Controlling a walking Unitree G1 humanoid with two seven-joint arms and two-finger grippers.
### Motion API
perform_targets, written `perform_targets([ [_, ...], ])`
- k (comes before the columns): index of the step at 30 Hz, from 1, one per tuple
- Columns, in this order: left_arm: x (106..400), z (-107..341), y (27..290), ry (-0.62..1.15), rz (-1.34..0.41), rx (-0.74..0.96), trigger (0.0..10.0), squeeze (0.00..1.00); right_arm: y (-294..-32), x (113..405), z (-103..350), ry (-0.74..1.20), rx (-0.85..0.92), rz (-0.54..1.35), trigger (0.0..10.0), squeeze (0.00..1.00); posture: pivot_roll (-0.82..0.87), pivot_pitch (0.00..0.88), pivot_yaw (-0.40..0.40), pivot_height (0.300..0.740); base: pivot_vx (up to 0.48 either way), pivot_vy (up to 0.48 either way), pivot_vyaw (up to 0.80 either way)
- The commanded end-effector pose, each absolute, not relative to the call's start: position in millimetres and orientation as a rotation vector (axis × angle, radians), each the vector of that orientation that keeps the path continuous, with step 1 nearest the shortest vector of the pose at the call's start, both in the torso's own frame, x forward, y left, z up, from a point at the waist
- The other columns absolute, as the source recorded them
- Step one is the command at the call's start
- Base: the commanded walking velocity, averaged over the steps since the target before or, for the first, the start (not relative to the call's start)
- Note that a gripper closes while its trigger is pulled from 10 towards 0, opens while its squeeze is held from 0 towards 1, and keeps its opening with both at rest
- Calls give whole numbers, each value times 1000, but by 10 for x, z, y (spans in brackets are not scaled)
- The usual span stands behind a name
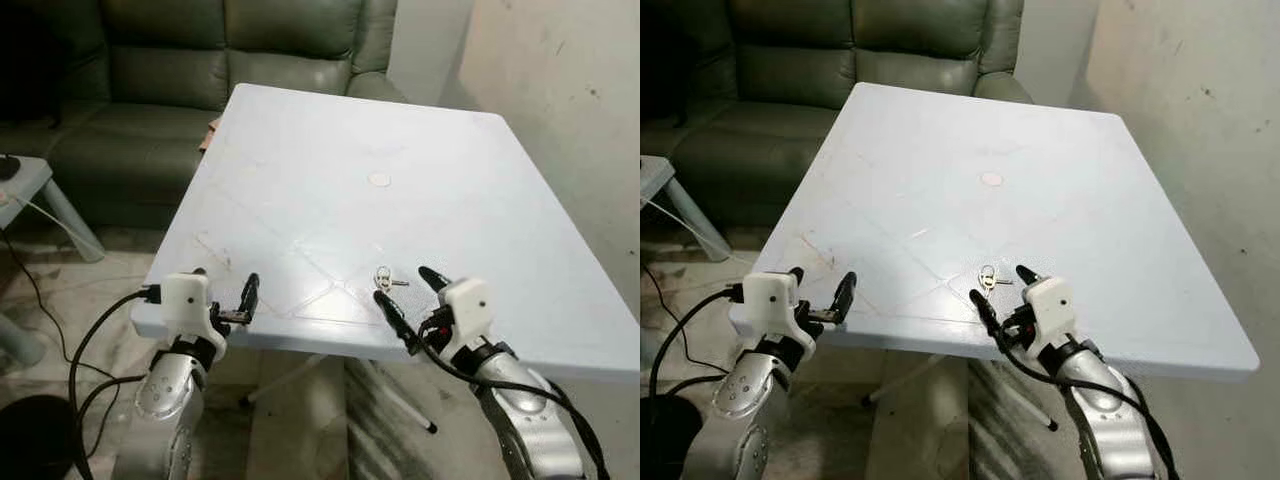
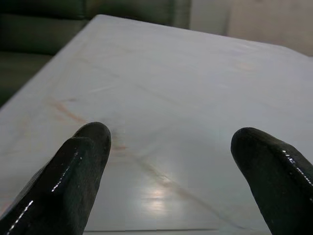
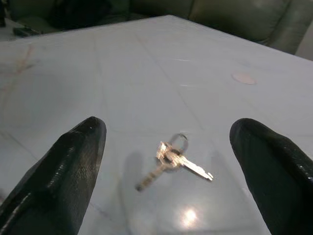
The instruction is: Hang keys on a hook
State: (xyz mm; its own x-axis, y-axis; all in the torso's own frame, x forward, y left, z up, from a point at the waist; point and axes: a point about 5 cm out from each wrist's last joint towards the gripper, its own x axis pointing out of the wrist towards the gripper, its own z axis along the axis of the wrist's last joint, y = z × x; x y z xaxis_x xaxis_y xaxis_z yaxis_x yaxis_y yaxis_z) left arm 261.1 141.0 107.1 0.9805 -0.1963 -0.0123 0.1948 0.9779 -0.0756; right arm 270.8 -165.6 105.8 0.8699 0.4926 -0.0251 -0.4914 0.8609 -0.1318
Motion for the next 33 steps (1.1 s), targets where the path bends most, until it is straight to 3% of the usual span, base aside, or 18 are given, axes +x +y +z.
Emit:
perform_targets([
  [1,2591,1125,1335,-11,-239,-54,10000,0,-1750,2757,1054,12,-165,522,10000,0,29,66,-68,740,0,0,0],
  [9,2559,1142,1156,-18,-360,-45,10000,0,-1825,2989,1087,41,-221,579,10000,0,46,77,-90,740,0,0,0],
  [21,2421,1122,1048,-1,-382,-51,10000,0,-1593,3300,1250,29,-197,765,10000,0,62,133,-116,740,0,0,0],
  [33,2274,1107,1047,22,-348,-74,10000,0,-1473,3501,1196,150,-3,754,10000,0,94,180,-146,740,0,0,0],
])
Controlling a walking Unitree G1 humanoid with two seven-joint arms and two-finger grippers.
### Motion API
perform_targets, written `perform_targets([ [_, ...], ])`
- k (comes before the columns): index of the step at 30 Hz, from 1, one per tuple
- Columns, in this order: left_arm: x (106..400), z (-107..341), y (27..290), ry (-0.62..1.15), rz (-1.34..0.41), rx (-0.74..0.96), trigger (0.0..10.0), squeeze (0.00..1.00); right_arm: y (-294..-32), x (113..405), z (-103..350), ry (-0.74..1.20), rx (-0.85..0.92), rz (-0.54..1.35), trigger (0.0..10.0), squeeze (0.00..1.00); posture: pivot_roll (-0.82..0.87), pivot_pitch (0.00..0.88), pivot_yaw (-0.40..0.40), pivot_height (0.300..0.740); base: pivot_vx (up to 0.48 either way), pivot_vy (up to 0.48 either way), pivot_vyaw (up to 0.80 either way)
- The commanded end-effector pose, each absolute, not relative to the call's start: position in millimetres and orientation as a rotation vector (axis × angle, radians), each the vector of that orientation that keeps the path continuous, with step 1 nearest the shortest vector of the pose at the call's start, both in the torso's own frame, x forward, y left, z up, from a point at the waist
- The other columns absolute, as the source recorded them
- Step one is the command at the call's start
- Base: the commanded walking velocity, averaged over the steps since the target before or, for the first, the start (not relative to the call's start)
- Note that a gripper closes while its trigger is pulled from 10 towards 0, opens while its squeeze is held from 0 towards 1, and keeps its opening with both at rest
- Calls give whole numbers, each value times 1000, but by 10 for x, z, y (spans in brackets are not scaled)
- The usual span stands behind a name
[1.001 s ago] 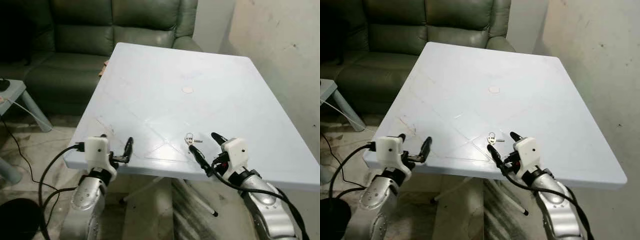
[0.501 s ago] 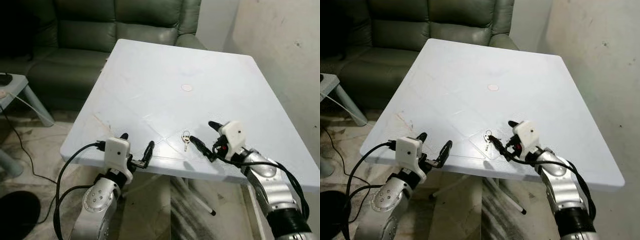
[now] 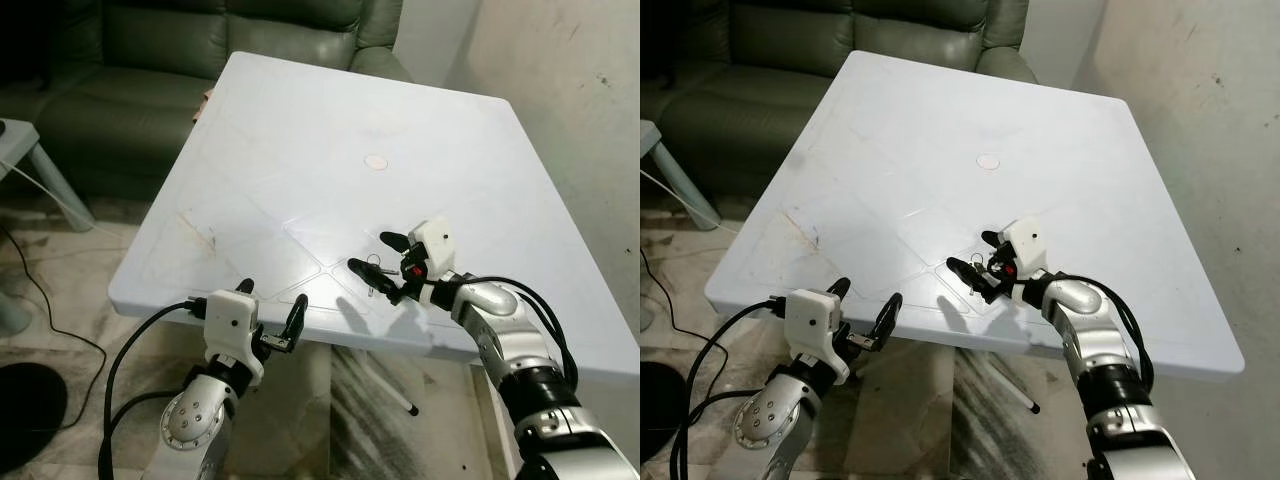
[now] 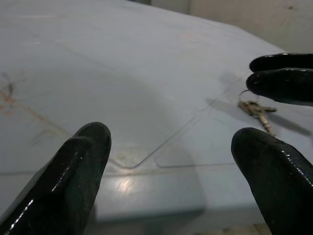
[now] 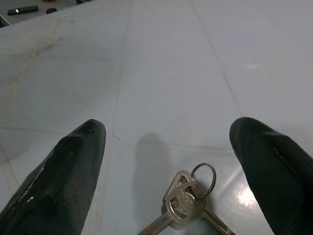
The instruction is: Hang keys on a hook
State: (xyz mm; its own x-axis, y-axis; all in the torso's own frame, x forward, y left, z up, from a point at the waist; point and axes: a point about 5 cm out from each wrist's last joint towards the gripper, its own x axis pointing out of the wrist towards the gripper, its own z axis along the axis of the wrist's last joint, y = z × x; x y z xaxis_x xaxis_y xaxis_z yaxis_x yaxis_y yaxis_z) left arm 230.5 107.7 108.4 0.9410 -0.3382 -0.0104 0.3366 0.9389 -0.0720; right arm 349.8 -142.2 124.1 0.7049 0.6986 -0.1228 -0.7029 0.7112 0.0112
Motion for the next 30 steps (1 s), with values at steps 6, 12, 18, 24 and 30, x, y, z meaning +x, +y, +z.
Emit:
perform_targets([
  [6,2219,1097,1040,33,-341,-78,10000,0,-1477,3501,1090,206,38,736,3098,0,103,190,-151,740,0,0,0],
  [12,2203,1099,1049,37,-333,-80,10000,0,-1503,3495,1034,219,39,725,1137,0,103,188,-151,740,0,0,0],
  [18,2217,1109,1037,36,-337,-82,10000,0,-1540,3504,1042,207,52,720,0,0,101,182,-148,740,0,0,0],
  [24,2219,1110,1038,37,-337,-80,10000,0,-1558,3518,1066,189,61,717,1098,0,99,184,-147,740,0,0,0],
  [30,2223,1110,1040,37,-336,-77,10000,0,-1563,3526,1074,180,66,715,1059,0,100,185,-145,740,0,0,0],
])
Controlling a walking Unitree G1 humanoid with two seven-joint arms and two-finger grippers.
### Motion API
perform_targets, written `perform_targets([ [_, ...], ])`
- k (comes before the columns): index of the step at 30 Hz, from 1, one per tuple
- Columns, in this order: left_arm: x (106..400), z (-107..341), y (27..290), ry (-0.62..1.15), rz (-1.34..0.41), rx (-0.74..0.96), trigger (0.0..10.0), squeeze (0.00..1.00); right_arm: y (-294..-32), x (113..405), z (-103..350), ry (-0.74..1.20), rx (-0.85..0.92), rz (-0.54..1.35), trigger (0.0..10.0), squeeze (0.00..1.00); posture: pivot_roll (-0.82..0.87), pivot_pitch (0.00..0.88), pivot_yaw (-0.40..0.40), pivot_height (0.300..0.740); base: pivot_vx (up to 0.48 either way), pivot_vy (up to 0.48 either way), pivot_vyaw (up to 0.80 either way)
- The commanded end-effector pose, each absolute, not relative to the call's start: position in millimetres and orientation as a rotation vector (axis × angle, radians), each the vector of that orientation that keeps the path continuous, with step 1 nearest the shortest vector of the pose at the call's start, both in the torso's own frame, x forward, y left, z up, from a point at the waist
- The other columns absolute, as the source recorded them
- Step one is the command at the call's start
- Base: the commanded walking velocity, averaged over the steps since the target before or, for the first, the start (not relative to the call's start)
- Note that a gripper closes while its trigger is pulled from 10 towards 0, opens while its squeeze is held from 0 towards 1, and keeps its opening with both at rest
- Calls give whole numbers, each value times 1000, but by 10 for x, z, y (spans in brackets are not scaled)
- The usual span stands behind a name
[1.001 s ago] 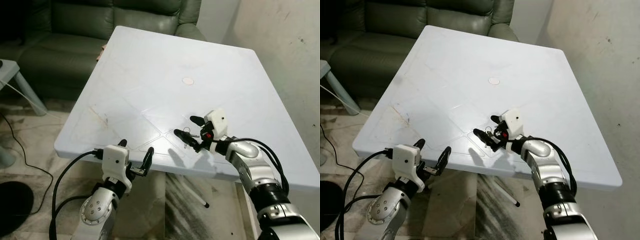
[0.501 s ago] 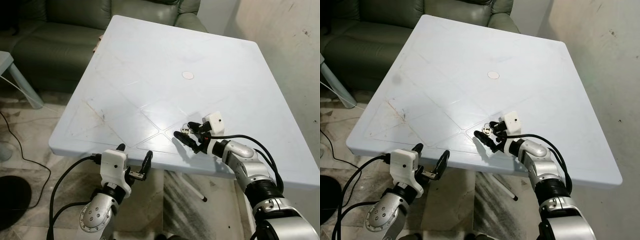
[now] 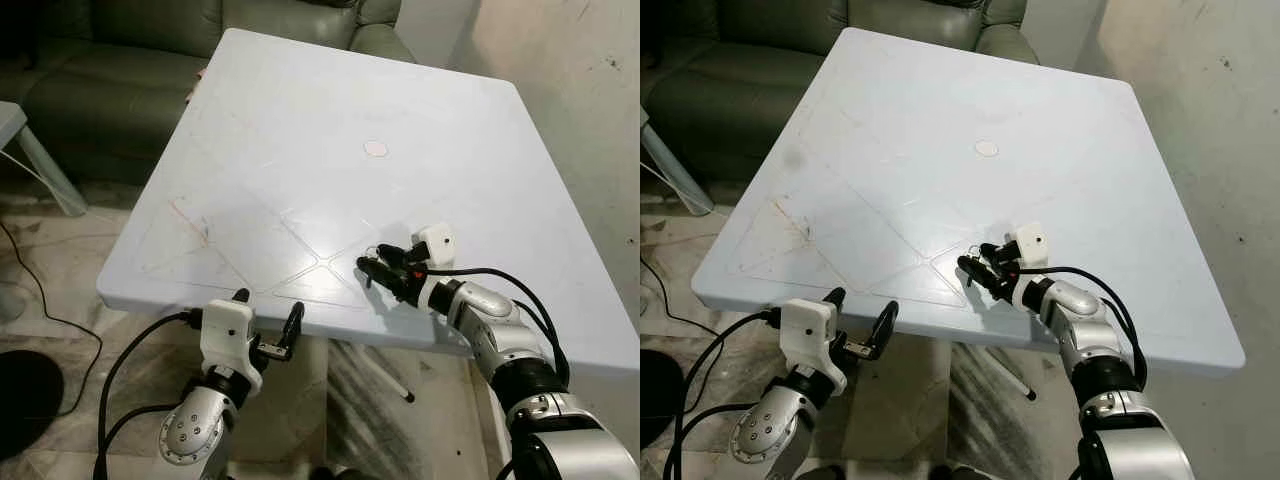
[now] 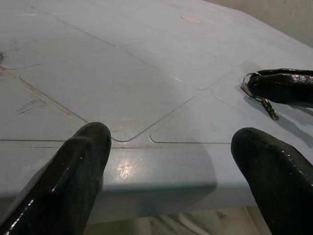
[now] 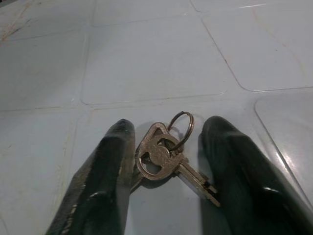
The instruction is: Hang keys on a hook
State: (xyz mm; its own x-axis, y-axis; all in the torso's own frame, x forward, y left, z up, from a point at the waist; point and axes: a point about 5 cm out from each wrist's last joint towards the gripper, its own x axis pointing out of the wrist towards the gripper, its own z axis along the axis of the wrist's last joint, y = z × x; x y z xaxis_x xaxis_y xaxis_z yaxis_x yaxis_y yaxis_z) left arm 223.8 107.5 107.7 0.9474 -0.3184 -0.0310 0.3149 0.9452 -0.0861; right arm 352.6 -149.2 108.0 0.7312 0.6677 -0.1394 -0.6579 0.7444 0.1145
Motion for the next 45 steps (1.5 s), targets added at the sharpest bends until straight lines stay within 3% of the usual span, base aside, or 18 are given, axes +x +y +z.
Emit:
perform_targets([
  [1,2223,1110,1041,38,-336,-76,10000,0,-1563,3527,1075,178,66,715,1059,0,100,185,-145,740,0,0,0],
  [2,2225,1113,1039,37,-335,-77,10000,0,-1567,3531,1081,174,77,715,0,0,99,185,-144,740,0,0,0],
  [27,2243,1117,1043,37,-332,-76,10000,0,-1591,3554,1108,148,71,703,0,0,101,180,-141,740,0,0,0],
  [30,2252,1118,1044,35,-332,-76,10000,0,-1609,3566,1173,86,21,696,0,0,100,178,-140,740,0,0,0],
  [32,2275,1126,1046,28,-334,-71,10000,0,-1633,3575,1293,-15,-156,697,0,0,97,170,-138,740,0,0,0],
  [40,2341,1148,1051,15,-340,-67,10000,0,-1653,3608,1445,-99,-312,671,0,0,89,154,-129,740,0,0,0],
  [41,2347,1151,1048,13,-341,-67,10000,0,-1649,3605,1447,-102,-342,674,4627,0,86,151,-127,740,0,0,0],
  [42,2352,1153,1045,11,-343,-67,10000,0,-1646,3602,1448,-104,-363,676,4627,0,86,151,-127,740,0,0,0],
  [43,2358,1156,1035,9,-347,-66,10000,0,-1646,3604,1440,-101,-359,673,10000,0,85,147,-126,740,0,0,0],
  [45,2366,1160,1021,7,-353,-66,10000,0,-1646,3610,1427,-94,-333,664,10000,0,83,146,-126,740,0,0,0],
])
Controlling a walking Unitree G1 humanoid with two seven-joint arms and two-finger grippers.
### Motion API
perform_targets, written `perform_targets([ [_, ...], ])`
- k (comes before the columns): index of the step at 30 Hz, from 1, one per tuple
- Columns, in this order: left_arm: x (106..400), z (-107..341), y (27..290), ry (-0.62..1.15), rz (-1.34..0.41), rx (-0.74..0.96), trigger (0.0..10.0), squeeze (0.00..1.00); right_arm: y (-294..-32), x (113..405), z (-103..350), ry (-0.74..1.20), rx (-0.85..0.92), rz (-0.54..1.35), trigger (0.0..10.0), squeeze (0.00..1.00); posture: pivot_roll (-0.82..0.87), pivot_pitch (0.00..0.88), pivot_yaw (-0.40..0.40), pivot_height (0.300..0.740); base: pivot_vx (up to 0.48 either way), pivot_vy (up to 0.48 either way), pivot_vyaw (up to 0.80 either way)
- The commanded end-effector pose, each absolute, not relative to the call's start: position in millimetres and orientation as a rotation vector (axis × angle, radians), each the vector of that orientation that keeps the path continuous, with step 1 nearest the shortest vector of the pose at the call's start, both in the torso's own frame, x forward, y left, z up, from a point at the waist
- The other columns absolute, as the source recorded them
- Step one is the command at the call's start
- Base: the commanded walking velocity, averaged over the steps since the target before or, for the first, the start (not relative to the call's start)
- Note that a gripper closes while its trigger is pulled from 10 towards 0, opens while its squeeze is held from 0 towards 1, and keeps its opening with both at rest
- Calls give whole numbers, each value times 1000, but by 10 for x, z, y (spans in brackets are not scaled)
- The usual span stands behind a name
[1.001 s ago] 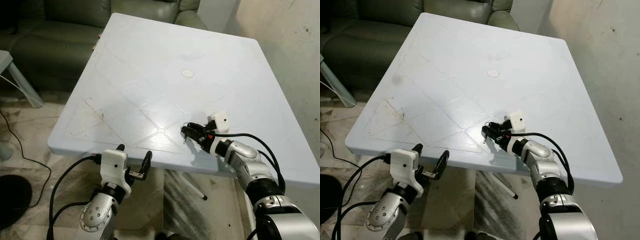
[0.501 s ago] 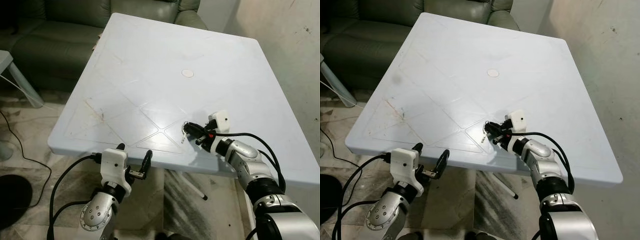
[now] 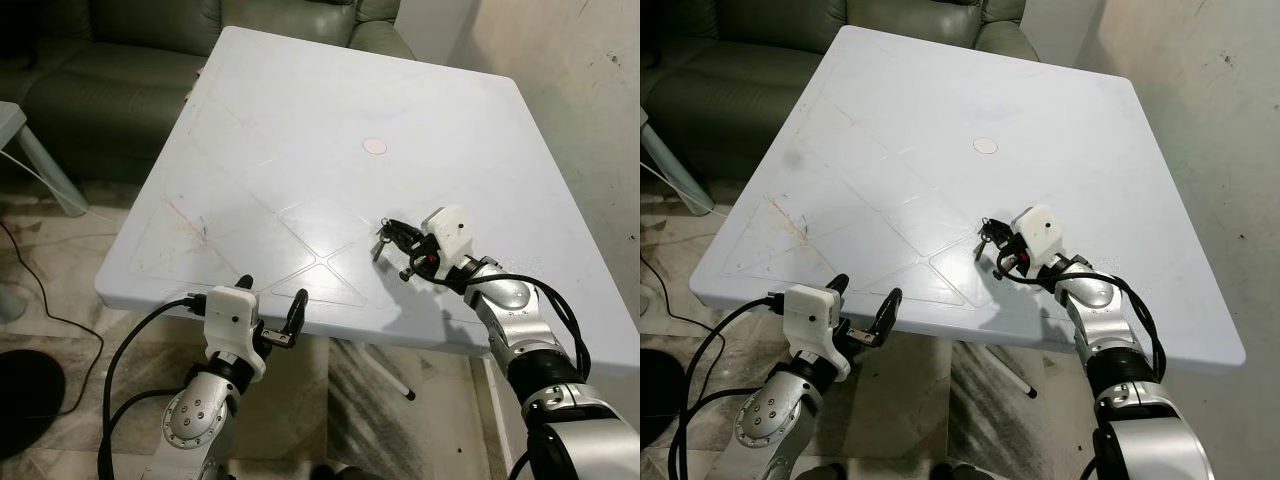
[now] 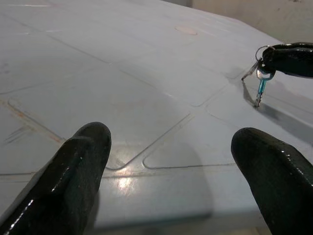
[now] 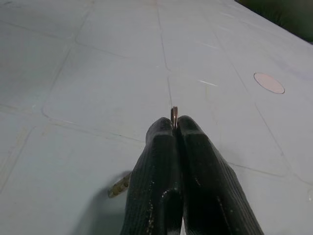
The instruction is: Hang keys on a hook
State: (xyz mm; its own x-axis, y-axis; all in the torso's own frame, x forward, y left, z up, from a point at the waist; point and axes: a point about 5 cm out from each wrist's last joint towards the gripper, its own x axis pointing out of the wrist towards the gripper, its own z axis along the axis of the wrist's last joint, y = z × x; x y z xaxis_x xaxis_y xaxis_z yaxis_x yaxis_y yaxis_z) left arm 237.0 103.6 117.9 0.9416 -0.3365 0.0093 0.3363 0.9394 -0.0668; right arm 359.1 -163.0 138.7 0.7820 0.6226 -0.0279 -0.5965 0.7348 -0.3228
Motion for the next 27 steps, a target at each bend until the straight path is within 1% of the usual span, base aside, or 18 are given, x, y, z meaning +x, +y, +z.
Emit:
perform_targets([
  [1,2376,1166,1015,3,-355,-66,10000,0,-1647,3619,1425,-91,-285,650,10000,0,83,141,-126,740,0,0,0],
  [3,2399,1181,1018,-4,-351,-64,10000,0,-1648,3633,1451,-103,-222,631,10000,0,83,141,-126,740,0,0,0],
  [4,2399,1181,1018,-4,-351,-64,10000,0,-1648,3633,1451,-103,-222,631,10000,0,83,141,-126,740,0,0,0],
  [5,2417,1197,1023,-12,-346,-63,10000,0,-1653,3648,1484,-117,-172,610,10000,0,86,132,-130,740,0,0,0],
  [6,2448,1224,1037,-23,-333,-69,10000,0,-1664,3674,1542,-140,-85,567,10000,0,86,130,-130,740,0,0,0],
  [9,2527,1278,1084,-45,-312,-75,10000,0,-1673,3700,1623,-173,33,500,10000,0,83,113,-130,740,0,0,0],
  [14,2589,1307,1153,-55,-275,-108,10000,0,-1646,3670,1652,-206,54,474,10000,0,71,96,-120,740,0,0,0],
  [19,2666,1316,1213,-64,-256,-79,10000,0,-1666,3588,1654,-256,70,419,10000,0,62,77,-104,740,0,0,0],
  [22,2734,1353,1262,-87,-237,-62,10000,0,-1720,3538,1582,-249,89,375,10000,0,60,69,-96,740,0,0,0],
  [27,2833,1361,1328,-97,-224,-82,10000,0,-1757,3453,1519,-239,108,330,10000,0,46,53,-80,740,0,0,0],
])
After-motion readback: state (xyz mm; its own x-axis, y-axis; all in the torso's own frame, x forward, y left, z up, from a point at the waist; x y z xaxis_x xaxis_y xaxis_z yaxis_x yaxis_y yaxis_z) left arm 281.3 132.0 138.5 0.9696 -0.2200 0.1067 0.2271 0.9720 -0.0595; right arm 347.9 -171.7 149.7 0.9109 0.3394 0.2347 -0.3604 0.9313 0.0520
